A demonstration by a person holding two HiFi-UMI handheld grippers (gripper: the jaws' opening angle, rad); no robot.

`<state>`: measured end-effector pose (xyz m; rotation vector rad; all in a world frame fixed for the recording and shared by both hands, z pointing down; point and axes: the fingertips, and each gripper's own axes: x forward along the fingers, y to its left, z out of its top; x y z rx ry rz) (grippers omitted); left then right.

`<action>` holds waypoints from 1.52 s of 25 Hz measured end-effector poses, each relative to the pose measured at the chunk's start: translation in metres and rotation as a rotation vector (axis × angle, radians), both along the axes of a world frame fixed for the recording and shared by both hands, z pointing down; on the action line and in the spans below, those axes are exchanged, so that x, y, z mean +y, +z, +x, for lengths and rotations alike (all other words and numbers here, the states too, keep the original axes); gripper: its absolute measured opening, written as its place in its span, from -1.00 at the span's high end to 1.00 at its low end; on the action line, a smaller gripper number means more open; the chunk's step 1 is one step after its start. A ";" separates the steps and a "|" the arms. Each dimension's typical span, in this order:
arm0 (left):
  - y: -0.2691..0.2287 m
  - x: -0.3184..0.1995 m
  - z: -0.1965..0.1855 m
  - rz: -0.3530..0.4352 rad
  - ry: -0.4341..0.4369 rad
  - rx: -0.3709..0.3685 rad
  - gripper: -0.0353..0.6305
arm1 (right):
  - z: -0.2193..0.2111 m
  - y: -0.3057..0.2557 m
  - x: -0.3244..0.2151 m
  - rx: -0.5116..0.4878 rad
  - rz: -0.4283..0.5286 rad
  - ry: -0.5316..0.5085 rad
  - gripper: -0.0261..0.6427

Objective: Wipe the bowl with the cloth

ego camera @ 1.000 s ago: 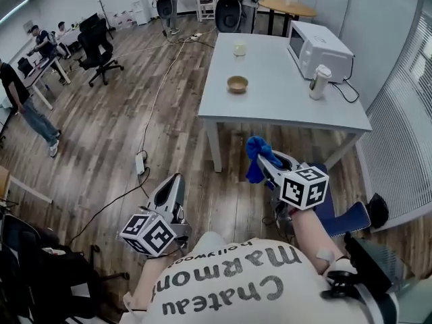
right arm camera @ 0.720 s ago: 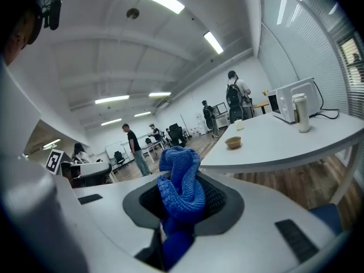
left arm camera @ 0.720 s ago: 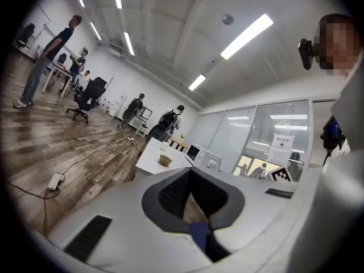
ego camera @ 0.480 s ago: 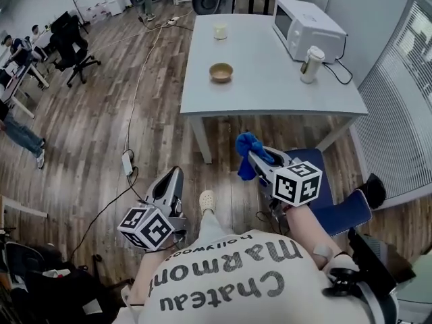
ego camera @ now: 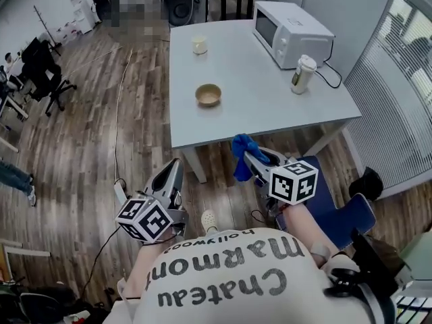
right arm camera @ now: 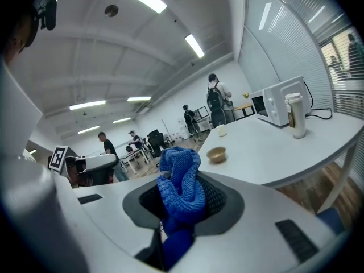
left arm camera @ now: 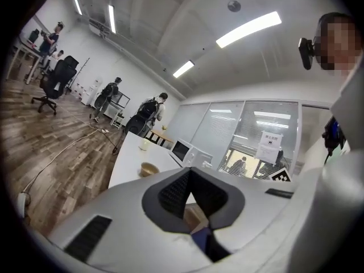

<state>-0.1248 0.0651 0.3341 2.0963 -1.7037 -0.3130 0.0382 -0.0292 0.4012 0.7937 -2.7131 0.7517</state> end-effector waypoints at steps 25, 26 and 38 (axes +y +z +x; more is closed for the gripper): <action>0.047 -0.178 -0.095 -0.108 0.198 0.007 0.93 | -0.100 0.000 -0.135 -0.014 0.027 0.144 0.66; 0.053 -0.180 -0.093 -0.129 0.201 0.013 0.93 | -0.099 0.006 -0.135 0.018 0.022 0.150 0.66; 0.059 -0.238 -0.105 -0.063 0.161 0.045 0.93 | -0.106 0.023 -0.199 0.107 0.036 0.141 0.66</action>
